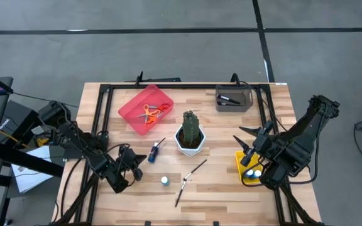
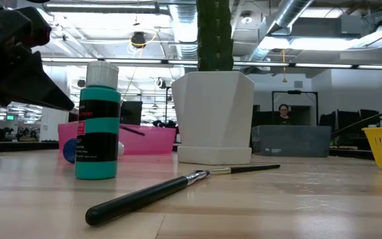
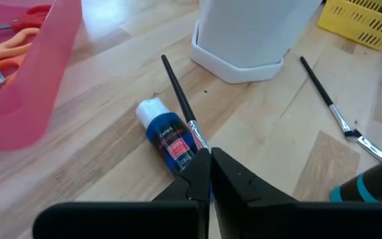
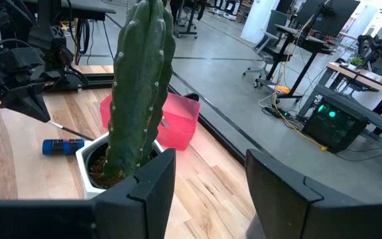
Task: Pick & Place Paint Supplies
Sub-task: Put the eyeshadow brush into the black bin
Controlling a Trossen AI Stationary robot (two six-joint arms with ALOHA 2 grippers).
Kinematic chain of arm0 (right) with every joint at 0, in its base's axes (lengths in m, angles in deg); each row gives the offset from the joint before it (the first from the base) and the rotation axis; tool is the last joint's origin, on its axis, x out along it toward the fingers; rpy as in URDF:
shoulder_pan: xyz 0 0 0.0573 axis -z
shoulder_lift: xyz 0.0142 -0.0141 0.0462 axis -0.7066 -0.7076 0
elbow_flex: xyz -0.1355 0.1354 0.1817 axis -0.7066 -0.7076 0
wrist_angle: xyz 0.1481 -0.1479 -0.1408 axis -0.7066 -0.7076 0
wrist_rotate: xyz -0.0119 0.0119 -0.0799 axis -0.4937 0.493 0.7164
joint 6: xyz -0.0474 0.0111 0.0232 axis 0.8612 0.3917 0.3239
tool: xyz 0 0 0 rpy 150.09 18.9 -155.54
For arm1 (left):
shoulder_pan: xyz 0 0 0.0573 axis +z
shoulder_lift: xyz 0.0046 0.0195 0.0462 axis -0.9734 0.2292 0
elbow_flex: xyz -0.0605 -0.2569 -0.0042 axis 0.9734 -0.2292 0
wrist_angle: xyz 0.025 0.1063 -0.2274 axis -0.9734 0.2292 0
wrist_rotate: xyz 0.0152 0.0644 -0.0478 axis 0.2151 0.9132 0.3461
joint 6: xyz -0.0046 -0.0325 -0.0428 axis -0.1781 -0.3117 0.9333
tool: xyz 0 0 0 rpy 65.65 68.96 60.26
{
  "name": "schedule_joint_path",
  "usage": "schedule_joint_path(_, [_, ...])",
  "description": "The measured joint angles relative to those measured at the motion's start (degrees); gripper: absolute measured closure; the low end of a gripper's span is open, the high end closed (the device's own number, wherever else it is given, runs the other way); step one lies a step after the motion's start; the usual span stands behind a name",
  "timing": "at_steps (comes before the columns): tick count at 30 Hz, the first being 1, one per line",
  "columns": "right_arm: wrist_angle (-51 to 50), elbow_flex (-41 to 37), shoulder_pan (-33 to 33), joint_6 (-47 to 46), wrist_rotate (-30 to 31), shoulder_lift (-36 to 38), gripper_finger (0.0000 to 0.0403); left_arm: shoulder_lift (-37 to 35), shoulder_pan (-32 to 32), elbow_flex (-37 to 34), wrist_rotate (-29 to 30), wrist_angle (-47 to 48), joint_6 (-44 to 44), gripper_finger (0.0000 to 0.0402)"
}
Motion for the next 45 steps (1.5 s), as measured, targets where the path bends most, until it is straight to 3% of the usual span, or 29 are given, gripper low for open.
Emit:
schedule_joint_path(10, [0.0, 0.0, 0.0, 0.0, 0.0, 0.0, 0.0226, -2.8, -1.6, 0.0, -1.0, -0.9, -7.6, 0.0401])
schedule_joint_path(16, [0.0, 0.0, 0.0, 0.1, 0.0, 0.0, 0.0226, -9.8, -3.5, 0.1, -1.2, -3.1, -17.8, 0.0401])
schedule_joint_path(22, [-0.1, 0.0, 0.0, 0.1, 0.0, 0.0, 0.0226, -14.3, -4.4, 0.1, -6.0, -8.3, -29.9, 0.0401])
schedule_joint_path(28, [-0.3, 0.0, 0.0, 0.1, 0.0, 0.0, 0.0226, -14.8, -5.3, 0.1, -9.1, -12.9, -36.0, 0.0401])
schedule_joint_path(36, [-0.6, 0.0, 0.0, 0.1, -0.1, 0.0, 0.0226, -14.8, -7.4, 0.0, -11.1, -14.6, -37.2, 0.0401])
schedule_joint_path(45, [-0.7, 0.0, 0.0, 0.1, -0.4, 0.0, 0.0226, -14.8, -8.1, 0.0, -14.0, -24.0, -45.4, 0.0401])
